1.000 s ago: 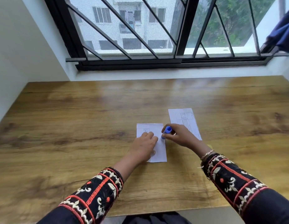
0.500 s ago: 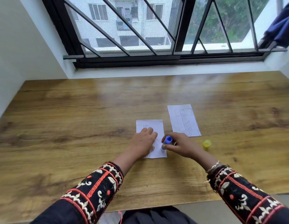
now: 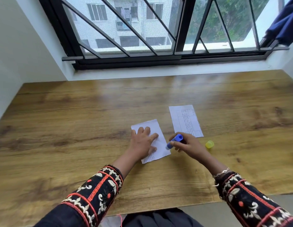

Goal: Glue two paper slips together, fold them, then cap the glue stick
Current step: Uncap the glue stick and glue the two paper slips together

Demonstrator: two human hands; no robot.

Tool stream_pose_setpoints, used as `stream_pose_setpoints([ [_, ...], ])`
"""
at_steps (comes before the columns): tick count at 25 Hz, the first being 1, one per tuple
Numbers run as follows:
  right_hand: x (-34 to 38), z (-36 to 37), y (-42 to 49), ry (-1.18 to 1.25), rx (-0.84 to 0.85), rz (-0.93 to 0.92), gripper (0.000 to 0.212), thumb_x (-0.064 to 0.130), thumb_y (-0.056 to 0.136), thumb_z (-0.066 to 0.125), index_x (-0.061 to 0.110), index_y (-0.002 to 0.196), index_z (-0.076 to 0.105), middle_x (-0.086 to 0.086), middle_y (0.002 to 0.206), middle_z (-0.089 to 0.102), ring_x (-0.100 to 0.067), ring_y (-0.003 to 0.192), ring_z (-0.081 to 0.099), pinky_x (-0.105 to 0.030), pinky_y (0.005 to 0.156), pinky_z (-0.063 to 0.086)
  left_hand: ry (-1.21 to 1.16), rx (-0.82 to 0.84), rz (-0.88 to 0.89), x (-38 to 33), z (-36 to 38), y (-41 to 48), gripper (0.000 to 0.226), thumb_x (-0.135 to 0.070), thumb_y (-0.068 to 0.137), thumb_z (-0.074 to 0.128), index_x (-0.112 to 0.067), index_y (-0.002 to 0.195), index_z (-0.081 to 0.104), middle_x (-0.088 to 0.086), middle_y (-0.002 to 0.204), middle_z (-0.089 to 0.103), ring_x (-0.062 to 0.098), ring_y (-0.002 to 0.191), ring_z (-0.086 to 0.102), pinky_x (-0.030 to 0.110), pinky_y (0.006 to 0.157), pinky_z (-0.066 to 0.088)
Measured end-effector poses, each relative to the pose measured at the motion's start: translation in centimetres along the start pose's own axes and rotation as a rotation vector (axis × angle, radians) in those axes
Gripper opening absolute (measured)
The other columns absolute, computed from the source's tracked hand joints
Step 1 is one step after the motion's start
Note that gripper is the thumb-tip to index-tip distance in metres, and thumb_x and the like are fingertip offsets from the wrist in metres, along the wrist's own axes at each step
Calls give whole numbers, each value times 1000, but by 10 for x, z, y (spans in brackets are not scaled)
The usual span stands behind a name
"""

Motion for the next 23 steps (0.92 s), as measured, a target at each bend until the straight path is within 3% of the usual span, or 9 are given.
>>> stream_pose_setpoints([
  [3, 2, -9, 6, 108, -52, -1, 13, 16, 85, 61, 3, 88, 63, 1, 73, 64, -13, 64, 57, -30, 63, 49, -13, -72, -102, 4, 1, -2, 54, -53, 87, 45, -22, 131, 40, 11, 130, 40, 30, 118, 36, 43, 94, 29],
  [9, 4, -19, 23, 194, -131, 1, 9, 17, 86, 59, 8, 87, 63, -4, 76, 64, -16, 65, 56, -30, 62, 49, -21, -180, -289, 0, -7, 1, 57, -56, 89, 41, -8, 117, 53, 13, 122, 51, 30, 113, 41, 39, 92, 33],
  [13, 3, -23, 31, 180, -161, 14, 10, 19, 86, 60, 9, 87, 62, -11, 79, 63, -17, 66, 56, -26, 61, 49, -133, -124, -158, 15, -11, 4, 55, -49, 85, 55, -11, 125, 49, 9, 131, 41, 25, 122, 34, 34, 98, 32],
  [17, 3, -23, 41, 118, -165, 17, 14, 19, 85, 60, 6, 91, 62, -9, 79, 63, -19, 67, 57, -31, 64, 50, -216, -45, 17, 15, -5, 2, 58, -35, 86, 59, -24, 137, 37, 3, 141, 33, 21, 130, 31, 34, 101, 33],
  [20, 12, -20, 51, 54, -165, -11, 12, 18, 85, 60, 7, 89, 62, -1, 74, 63, -18, 66, 56, -31, 64, 50, -200, -43, 42, 13, -4, 2, 50, -34, 86, 59, -26, 133, 43, 3, 138, 35, 21, 128, 32, 35, 98, 33],
  [23, 17, -20, 62, -20, -184, -21, 12, 20, 84, 60, 8, 86, 63, -6, 79, 66, -19, 69, 58, -34, 67, 51, -206, -63, 33, 13, -3, 2, 48, -35, 86, 59, -27, 130, 45, 2, 137, 36, 19, 127, 32, 34, 95, 35],
])
Point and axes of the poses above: each hand's wrist, its own y-axis towards the middle knuckle, its own z-axis out of the palm, x = y × z, the point moved 4 cm from there along y, towards the middle knuckle
